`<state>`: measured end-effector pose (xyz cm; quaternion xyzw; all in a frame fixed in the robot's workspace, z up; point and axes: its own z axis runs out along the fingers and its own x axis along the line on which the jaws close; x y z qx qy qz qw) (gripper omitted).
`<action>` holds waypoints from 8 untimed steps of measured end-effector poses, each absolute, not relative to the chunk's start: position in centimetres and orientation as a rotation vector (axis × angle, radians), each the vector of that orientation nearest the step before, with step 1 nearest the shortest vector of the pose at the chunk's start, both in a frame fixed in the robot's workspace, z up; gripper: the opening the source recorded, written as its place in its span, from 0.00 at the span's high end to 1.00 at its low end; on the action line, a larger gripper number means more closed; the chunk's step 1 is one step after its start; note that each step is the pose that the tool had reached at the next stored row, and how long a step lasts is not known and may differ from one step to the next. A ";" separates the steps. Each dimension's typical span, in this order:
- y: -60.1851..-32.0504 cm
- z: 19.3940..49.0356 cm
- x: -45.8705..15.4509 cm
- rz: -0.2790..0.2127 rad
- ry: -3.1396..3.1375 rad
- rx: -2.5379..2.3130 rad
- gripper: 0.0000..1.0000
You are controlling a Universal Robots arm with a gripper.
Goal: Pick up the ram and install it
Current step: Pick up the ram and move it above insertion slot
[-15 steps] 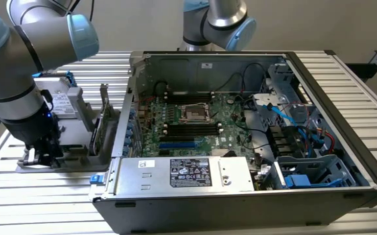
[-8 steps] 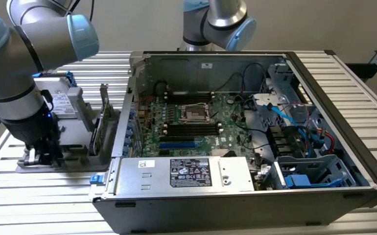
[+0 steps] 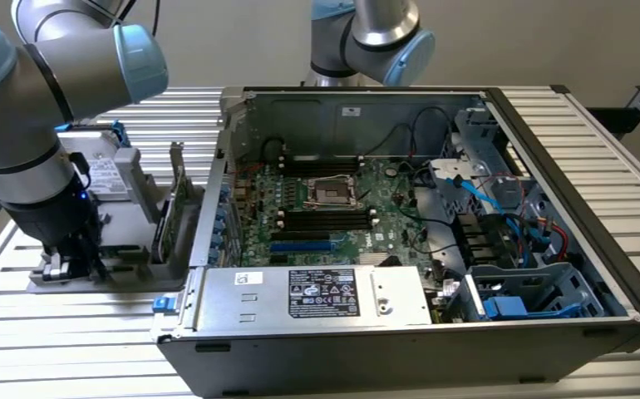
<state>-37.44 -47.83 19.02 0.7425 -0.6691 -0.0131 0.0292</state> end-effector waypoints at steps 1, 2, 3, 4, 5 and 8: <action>-47.8 19.0 -37.4 -0.040 -2.064 2.290 0.86; -47.8 19.0 -37.4 -0.040 -2.064 2.290 0.86; -47.8 19.0 -37.4 -0.040 -2.064 2.290 0.86; -47.8 19.0 -37.4 -0.040 -2.064 2.290 0.86; -47.8 19.0 -37.4 -0.040 -2.064 2.290 0.86; -47.8 19.0 -37.4 -0.040 -2.066 2.289 0.86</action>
